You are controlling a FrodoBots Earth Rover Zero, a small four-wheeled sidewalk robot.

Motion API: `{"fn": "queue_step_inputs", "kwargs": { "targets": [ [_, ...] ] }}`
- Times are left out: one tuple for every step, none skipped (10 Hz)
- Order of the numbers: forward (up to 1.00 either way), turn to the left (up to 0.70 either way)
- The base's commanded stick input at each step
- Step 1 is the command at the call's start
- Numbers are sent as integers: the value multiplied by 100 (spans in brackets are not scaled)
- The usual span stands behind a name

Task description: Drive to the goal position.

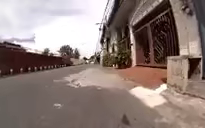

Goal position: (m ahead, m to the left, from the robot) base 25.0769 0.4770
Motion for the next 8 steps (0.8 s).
{"fn": "queue_step_inputs", "kwargs": {
  "targets": [
    [70, 29],
    [70, 35],
    [70, 35],
    [70, 18],
    [70, 0],
    [70, 0],
    [70, 0],
    [70, 0]
  ]
}}
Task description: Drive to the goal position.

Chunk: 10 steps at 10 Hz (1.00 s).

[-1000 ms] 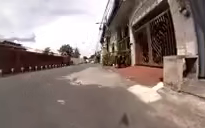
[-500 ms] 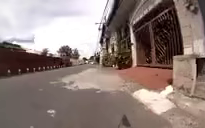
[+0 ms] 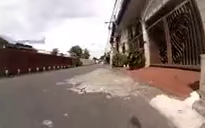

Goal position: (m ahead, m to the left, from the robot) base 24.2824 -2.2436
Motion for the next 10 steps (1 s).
{"fn": "queue_step_inputs", "kwargs": {
  "targets": [
    [70, 0],
    [70, 0],
    [70, 0],
    [70, 0],
    [70, 0],
    [70, 0],
    [70, 0],
    [70, 0],
    [70, 0],
    [70, 0]
  ]
}}
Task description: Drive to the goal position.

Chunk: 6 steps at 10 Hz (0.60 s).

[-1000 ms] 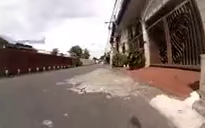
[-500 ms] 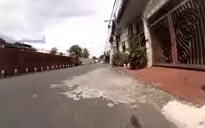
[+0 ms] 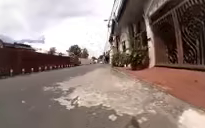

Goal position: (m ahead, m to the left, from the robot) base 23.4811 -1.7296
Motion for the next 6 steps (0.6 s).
{"fn": "queue_step_inputs", "kwargs": {
  "targets": [
    [70, 0],
    [70, 0],
    [70, 0],
    [70, 0],
    [70, 0],
    [70, 0]
  ]
}}
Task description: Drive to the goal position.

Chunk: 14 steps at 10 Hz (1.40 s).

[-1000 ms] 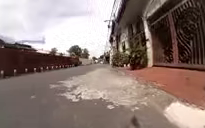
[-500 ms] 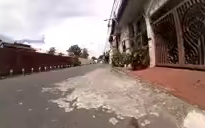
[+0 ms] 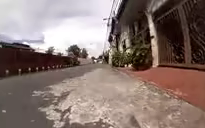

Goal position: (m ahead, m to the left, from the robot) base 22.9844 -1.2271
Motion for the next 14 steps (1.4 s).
{"fn": "queue_step_inputs", "kwargs": {
  "targets": [
    [70, 0],
    [70, 0],
    [70, 0],
    [70, 0],
    [70, 0],
    [70, 0],
    [70, 0],
    [70, 0],
    [70, 0],
    [70, 0],
    [70, 0],
    [70, 0],
    [70, 0],
    [70, 0]
  ]
}}
